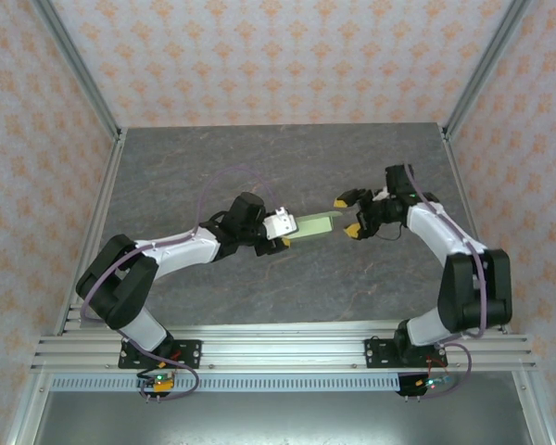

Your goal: Fold the paper box

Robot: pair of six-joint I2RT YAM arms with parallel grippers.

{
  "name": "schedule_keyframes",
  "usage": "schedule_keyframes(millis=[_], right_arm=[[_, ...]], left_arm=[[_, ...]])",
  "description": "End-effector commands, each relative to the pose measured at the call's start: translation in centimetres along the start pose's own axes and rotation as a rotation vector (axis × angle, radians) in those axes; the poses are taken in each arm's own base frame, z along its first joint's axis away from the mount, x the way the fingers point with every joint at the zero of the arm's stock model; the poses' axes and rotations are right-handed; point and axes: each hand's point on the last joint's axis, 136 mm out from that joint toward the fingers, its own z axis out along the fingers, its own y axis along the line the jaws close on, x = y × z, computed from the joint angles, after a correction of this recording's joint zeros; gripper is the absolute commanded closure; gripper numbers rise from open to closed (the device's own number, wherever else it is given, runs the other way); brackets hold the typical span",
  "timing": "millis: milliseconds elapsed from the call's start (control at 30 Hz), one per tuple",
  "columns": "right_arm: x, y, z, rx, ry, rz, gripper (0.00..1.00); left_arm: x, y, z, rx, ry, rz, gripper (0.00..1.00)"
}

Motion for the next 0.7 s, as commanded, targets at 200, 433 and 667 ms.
schedule_keyframes(millis=[200, 433, 667], right_arm=[[-2.0, 0.4, -3.2, 0.179, -0.406, -0.826, 0.34], [0.0, 2.0, -1.5, 0.245, -0.353, -1.270, 0.33], [-0.5, -0.5, 0.7, 0.428, -0.073, -1.412, 0.43]], left_arm=[[1.4, -1.5, -0.1, 0.189, 0.110, -0.098, 0.53], [0.3, -0.3, -0.3, 0.182, 0.066, -0.055, 0.52], [0.9, -0.5, 0.1, 0.212, 0.104, -0.026, 0.52]])
